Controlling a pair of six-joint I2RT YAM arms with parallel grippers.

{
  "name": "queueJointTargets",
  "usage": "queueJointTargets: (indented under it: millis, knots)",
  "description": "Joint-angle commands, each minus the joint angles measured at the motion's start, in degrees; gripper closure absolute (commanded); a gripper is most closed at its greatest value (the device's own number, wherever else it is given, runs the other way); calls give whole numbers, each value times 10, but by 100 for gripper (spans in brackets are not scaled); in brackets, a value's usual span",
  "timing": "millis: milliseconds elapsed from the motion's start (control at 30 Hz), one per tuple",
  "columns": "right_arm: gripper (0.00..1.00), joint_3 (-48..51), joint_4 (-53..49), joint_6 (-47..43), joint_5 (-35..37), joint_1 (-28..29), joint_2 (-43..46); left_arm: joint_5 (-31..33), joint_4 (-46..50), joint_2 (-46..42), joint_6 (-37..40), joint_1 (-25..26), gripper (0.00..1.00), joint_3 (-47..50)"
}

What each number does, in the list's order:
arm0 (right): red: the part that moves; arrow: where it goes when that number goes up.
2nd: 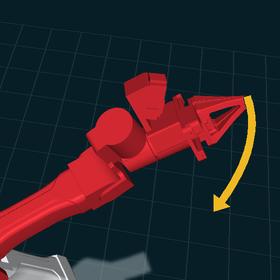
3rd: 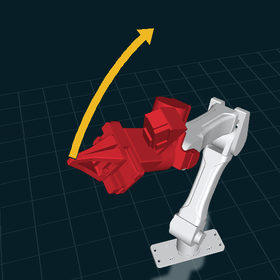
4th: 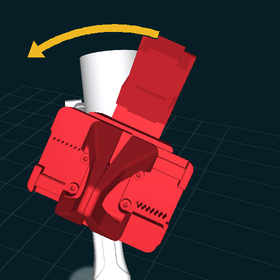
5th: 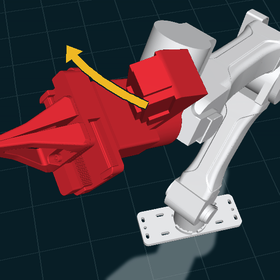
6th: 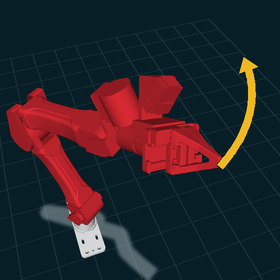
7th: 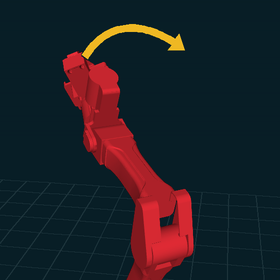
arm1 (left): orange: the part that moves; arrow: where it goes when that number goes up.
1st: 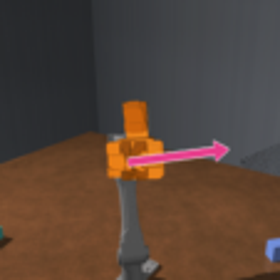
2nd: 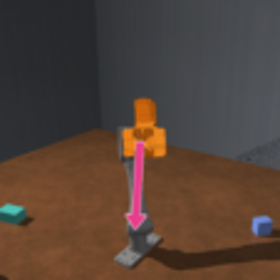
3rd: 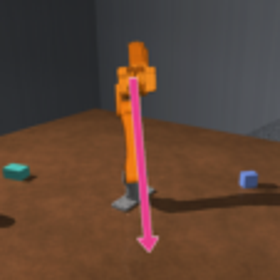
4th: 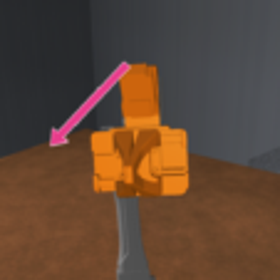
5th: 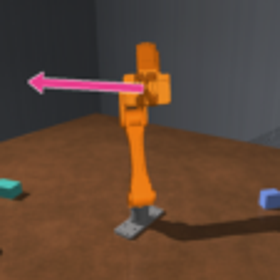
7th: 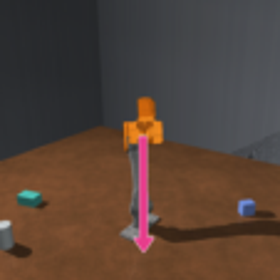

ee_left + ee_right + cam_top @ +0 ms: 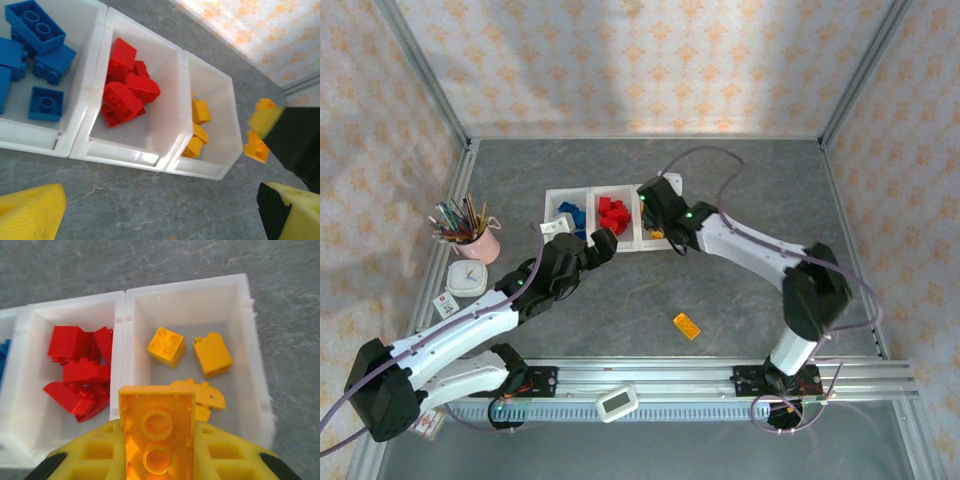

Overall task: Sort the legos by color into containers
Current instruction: Place the lego in the container, then pick up the lego from the bottom-center of the table.

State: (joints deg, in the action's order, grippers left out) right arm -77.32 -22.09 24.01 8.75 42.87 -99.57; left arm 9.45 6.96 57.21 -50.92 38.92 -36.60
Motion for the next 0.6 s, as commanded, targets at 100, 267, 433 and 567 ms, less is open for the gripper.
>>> queueJointTargets:
  millis: [100,267,433,567]
  knots:
    - [63,-71,-3,-46,22,-26,-86,1,22,-11,7,-5,1,6]
    - [47,-66,-2,-50,24,-26,-60,-2,25,-15,12,-5,1,4]
    - [40,3,-8,-49,4,-24,19,-14,40,-12,19,-4,1,-8]
    - [36,94,-22,-35,-8,-15,111,-33,30,-12,18,2,1,-2]
